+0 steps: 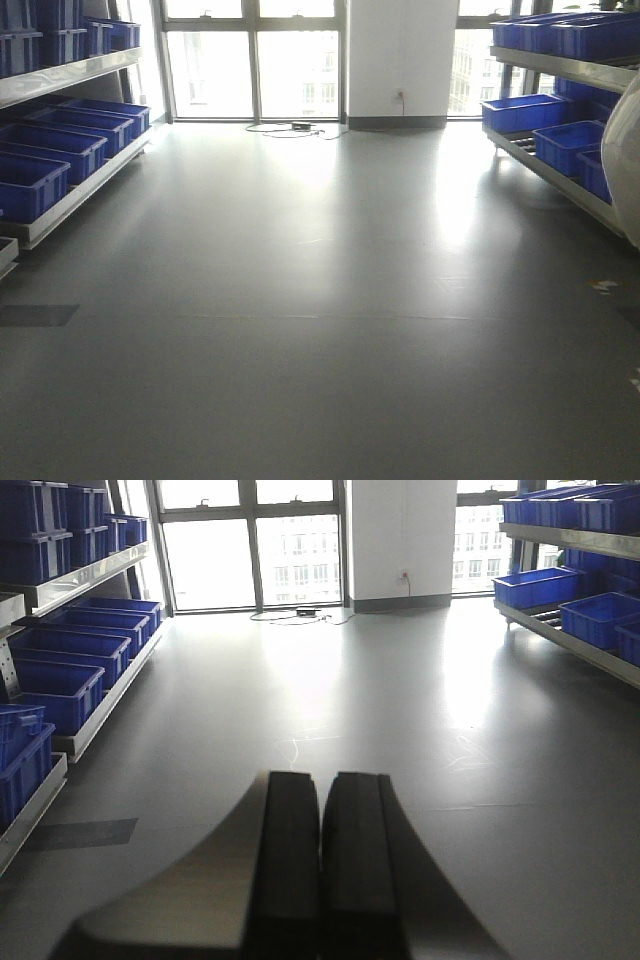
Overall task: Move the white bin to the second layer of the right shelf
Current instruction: 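Drive the base across the room toward the blue-crate roller shelf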
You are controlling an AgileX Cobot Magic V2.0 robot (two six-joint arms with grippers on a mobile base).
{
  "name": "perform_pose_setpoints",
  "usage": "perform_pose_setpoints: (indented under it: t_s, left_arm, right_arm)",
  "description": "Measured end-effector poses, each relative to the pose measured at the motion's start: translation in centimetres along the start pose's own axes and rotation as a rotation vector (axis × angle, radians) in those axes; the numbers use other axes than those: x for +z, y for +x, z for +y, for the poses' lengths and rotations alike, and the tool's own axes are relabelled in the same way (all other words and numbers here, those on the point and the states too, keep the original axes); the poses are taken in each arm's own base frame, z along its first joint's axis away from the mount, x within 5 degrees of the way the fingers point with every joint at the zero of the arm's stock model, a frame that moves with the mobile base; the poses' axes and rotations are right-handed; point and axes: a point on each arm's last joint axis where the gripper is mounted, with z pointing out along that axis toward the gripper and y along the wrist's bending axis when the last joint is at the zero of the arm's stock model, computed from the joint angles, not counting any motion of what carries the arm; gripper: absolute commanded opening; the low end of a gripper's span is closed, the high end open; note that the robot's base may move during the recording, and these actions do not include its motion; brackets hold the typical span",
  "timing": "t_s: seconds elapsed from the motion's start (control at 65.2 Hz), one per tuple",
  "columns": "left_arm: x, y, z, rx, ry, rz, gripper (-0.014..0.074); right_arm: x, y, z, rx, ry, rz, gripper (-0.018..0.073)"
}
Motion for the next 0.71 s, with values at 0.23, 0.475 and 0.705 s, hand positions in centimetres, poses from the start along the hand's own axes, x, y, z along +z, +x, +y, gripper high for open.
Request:
perform_pose_setpoints:
  t_s: [0.23,0.475,0.705]
  left_arm:
    - [0.00,0.00,0.00,0.000,0.000,0.000,0.0085]
    - [0.00,0.00,0.00,0.000,0.000,0.000,0.0085]
    - [0.00,0.00,0.00,0.000,0.000,0.000,0.0085]
  right_arm:
    - [0.00,0.00,0.00,0.000,0.000,0.000,0.0048]
    - [0.00,0.00,0.00,0.000,0.000,0.000,0.0048]
    - [0.00,0.00,0.00,0.000,0.000,0.000,0.0048]
